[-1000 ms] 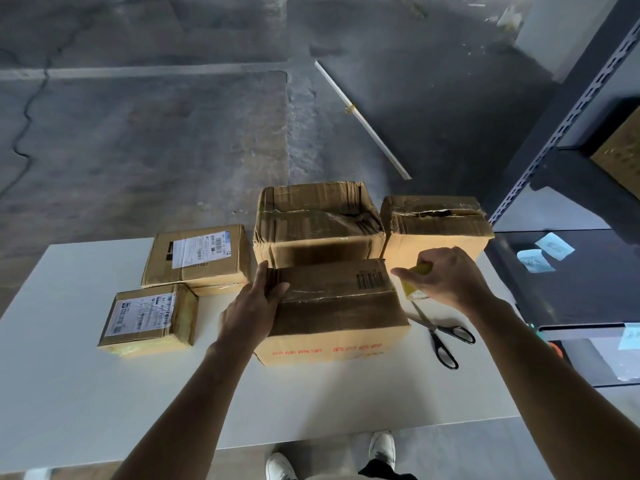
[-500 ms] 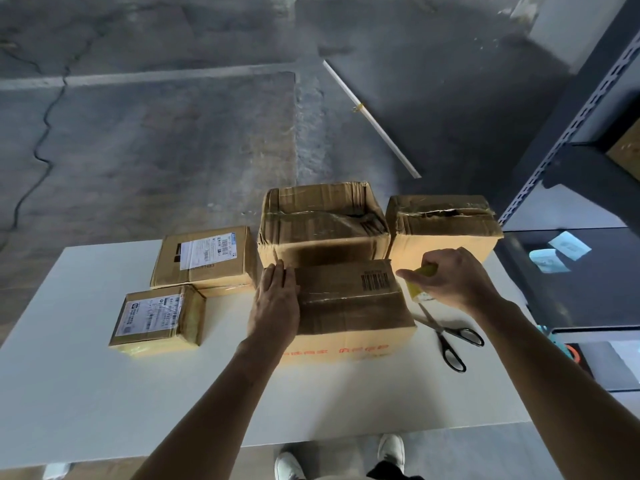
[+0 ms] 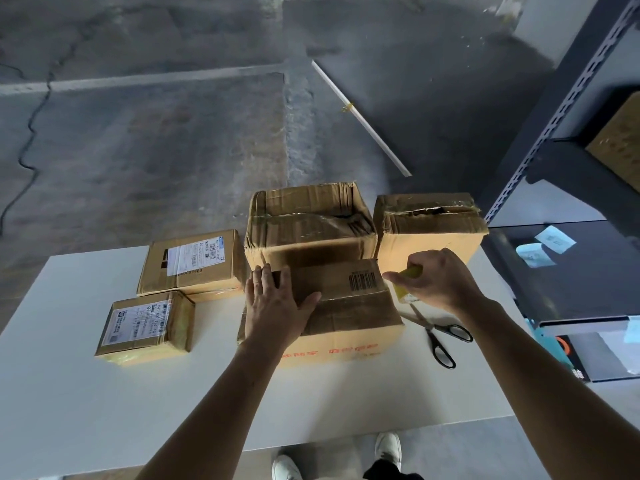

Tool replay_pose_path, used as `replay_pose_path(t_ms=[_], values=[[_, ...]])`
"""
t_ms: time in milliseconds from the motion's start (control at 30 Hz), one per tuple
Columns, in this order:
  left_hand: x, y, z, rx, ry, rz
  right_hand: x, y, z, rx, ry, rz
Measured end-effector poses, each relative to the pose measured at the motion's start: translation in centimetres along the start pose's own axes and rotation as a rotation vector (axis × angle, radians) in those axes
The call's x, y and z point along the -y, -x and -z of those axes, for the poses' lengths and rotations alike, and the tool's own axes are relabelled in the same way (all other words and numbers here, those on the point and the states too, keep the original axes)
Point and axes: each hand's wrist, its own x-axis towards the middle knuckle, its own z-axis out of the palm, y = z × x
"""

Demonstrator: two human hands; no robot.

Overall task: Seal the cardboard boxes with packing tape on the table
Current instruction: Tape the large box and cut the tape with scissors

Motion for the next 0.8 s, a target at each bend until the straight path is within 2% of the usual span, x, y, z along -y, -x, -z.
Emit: replay_pose_path(t_ms=[133,267,400,500,800], values=[[-0.9,0.1,0.1,0.002,-0.015,0.049,-0.1,0.0,-0.2,0.013,0.033,-0.006],[-1.5,-0.4,0.6,0.086,-0.025,0.08,-0.3,-0.1,-0.4,0.02,0.043,-0.017],[-2.1,-1.2,1.1,0.177,0.018,-0.001,-0.7,-0.1,-0.6,0.018,0.041,-0.035],[-2.8,-1.3,1.3,0.23,0.196,-0.089,-1.1,-0.1,-0.6,0.033,0.039,-0.052],[-3.1,-1.2,2.0,0.208,0.268,-0.116,-2.8,0.1,-2.4,0.052,-0.103,-0.108]])
